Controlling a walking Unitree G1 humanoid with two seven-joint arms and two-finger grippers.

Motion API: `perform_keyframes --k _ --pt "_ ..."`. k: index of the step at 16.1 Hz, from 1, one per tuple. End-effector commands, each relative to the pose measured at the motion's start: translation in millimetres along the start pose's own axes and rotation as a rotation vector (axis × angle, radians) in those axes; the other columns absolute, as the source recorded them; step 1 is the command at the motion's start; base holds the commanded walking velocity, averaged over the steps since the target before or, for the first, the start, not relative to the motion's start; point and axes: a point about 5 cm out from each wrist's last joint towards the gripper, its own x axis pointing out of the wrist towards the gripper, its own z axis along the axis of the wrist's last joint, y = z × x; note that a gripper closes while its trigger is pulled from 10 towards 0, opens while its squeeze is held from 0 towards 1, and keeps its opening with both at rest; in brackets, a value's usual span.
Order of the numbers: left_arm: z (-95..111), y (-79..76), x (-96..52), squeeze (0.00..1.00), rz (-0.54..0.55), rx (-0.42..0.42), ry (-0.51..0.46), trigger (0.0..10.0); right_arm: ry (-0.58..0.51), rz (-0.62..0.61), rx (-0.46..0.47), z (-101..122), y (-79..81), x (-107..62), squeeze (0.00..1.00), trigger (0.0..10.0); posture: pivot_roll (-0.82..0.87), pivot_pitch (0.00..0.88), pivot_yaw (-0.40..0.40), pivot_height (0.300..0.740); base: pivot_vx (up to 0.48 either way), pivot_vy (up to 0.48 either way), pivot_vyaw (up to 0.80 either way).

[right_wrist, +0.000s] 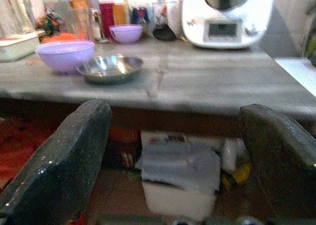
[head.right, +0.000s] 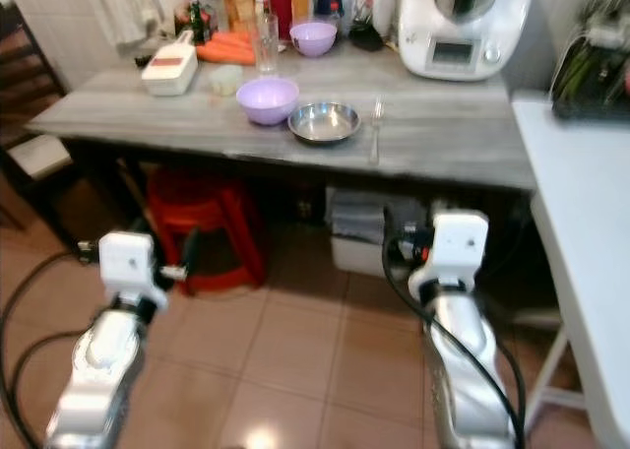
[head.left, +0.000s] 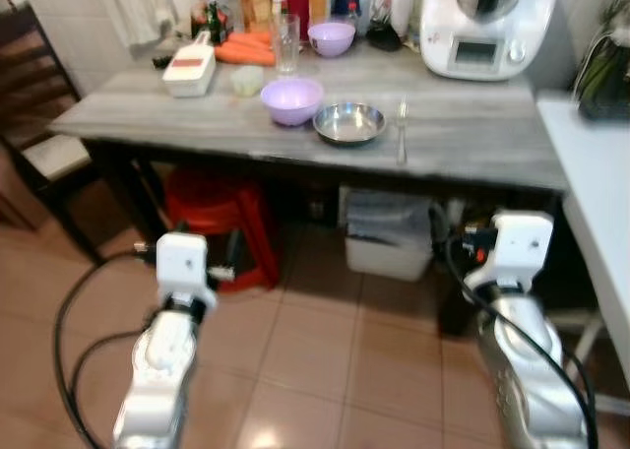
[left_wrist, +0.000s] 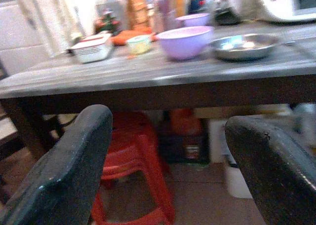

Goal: Setting the table

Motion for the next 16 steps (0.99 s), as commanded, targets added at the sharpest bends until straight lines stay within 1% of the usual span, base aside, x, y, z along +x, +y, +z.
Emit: perform_keyframes --k 1,2,3,4,6,8,16 --pt "3.9 -0.3 1.7 0.0 -0.035 0.006 -0.021 10.0 -0.017 0.002 0.004 3.5 1.2 1.2 0.0 10.0 -0.06 0.035 0.051 0.74 0.0 0.0 0.0" --pt "4.1 -1.2 1.8 0.0 -0.057 0.004 -0.017 10.0 -0.019 0.0 0.004 3.7 1.7 1.2 0.0 10.0 -0.06 0.037 0.053 0.74 0.0 0.0 0.0" --pt "4.5 -1.8 2.4 0.0 -0.066 0.014 -0.02 10.0 -0.021 -0.001 0.005 3.8 2.2 1.3 0.0 10.0 -0.06 0.038 0.056 0.74 0.0 0.0 0.0" --pt "4.7 -2.1 3.2 0.0 -0.067 0.005 -0.02 10.0 -0.022 -0.003 0.006 3.8 2.7 1.3 0.0 10.0 -0.06 0.039 0.057 0.74 0.0 0.0 0.0" --pt "6.0 -5.1 4.8 0.0 -0.082 -0.012 -0.03 10.0 -0.023 -0.005 0.006 3.2 2.1 1.1 0.0 10.0 -0.06 0.039 0.06 0.74 0.0 -0.291 0.0" --pt "6.2 -5.8 5.4 0.0 -0.087 -0.011 -0.032 10.0 -0.025 -0.007 0.007 3.2 2.3 1.8 0.0 10.0 -0.06 0.038 0.06 0.74 0.0 -0.319 0.0" --pt "5.7 -7.9 5.8 0.0 -0.107 -0.029 -0.033 10.0 -0.034 -0.003 0.009 5.1 3.8 3.8 0.0 10.0 -0.07 0.041 0.058 0.74 0.0 -0.383 0.0"
